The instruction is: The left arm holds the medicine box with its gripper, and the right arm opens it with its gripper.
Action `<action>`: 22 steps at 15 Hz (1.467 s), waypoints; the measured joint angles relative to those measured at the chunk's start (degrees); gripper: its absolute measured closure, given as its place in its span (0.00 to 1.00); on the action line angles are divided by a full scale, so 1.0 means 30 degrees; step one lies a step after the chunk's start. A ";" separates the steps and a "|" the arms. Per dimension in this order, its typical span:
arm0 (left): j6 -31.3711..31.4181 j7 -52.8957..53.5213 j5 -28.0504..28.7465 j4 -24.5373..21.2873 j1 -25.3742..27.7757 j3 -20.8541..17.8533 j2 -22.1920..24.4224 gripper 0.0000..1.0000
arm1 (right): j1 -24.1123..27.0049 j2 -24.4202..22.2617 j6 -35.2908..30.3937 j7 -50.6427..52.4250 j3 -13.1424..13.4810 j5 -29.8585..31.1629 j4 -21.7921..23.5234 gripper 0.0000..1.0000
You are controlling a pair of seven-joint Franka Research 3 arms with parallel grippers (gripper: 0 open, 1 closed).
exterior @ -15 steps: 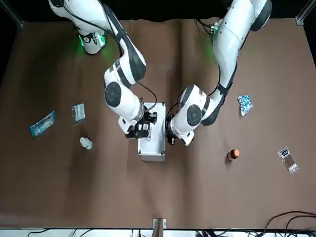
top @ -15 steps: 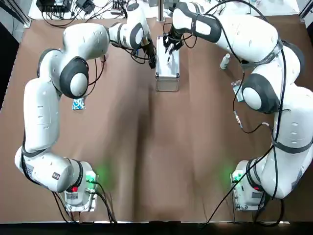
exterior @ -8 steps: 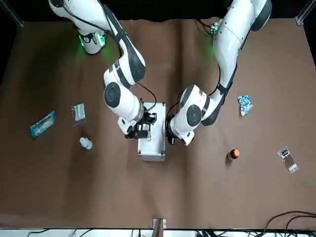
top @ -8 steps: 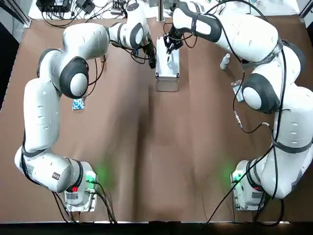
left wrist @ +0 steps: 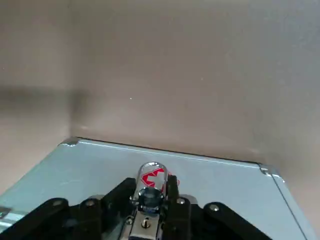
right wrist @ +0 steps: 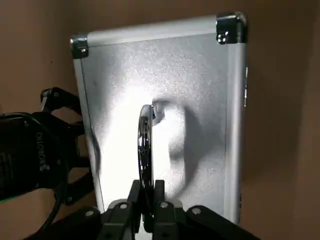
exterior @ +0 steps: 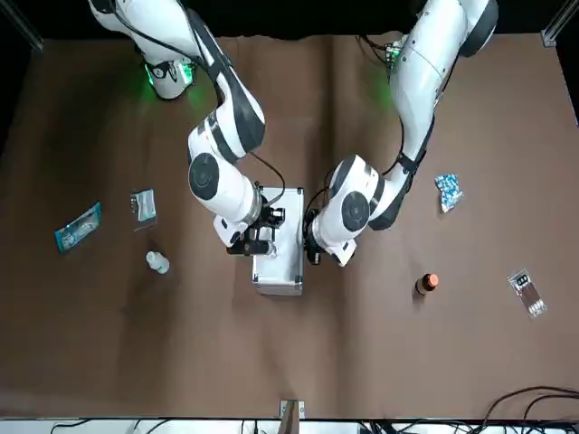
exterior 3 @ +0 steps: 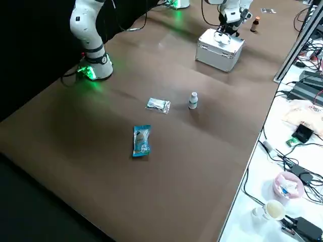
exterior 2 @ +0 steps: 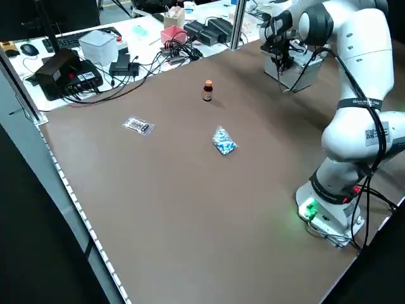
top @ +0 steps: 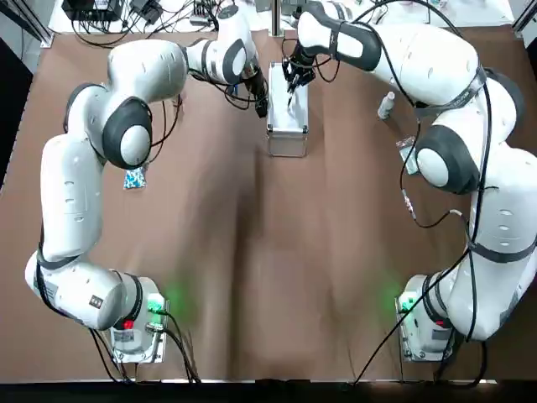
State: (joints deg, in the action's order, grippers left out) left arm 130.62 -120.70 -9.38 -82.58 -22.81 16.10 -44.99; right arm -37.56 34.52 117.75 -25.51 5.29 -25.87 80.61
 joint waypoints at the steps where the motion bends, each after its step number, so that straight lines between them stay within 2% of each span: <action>1: 0.0000 -0.0005 0.0000 0.0001 -0.0001 0.0001 0.0001 0.68 | 0.0195 -0.0008 -0.0586 -0.0025 0.0009 -0.0204 -0.0228 0.87; 7: 0.0000 -0.0010 0.0000 0.0013 -0.0009 0.0008 0.0012 0.68 | 0.2117 -0.0391 -0.3727 0.0752 -0.0084 -0.2040 -0.0779 0.87; 11: -0.0001 -0.0010 0.0002 0.0013 -0.0011 0.0001 0.0013 0.68 | 0.4129 -0.0485 -0.6561 0.3165 -0.0053 -0.3483 -0.0754 0.87; 15: 0.0001 -0.0011 0.0002 0.0010 -0.0010 -0.0016 0.0010 0.68 | 0.5499 -0.0382 -0.7495 0.6245 -0.0039 -0.4896 0.0004 0.87; 16: 0.0001 -0.0012 0.0002 0.0008 -0.0014 -0.0010 0.0009 0.68 | 0.5572 -0.0319 -0.7394 0.6306 -0.0033 -0.5071 0.0069 0.83; 18: 0.0000 -0.0017 0.0002 0.0006 -0.0014 -0.0015 0.0008 0.68 | 0.5699 -0.0045 -0.7203 0.6564 -0.0016 -0.5200 0.0091 0.65; 20: 0.0000 -0.0019 0.0002 0.0006 -0.0014 -0.0015 0.0007 0.68 | 0.5783 0.0224 -0.7159 0.6818 -0.0004 -0.5235 0.0093 0.60; 22: 0.0000 -0.0020 0.0002 0.0006 -0.0014 -0.0015 0.0007 0.68 | 0.5845 0.0323 -0.7144 0.6870 0.0008 -0.5238 0.0092 0.44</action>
State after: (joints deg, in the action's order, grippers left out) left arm 130.62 -120.77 -9.37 -82.56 -22.86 16.06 -44.97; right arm -20.03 35.49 96.32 -4.90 5.32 -41.58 80.89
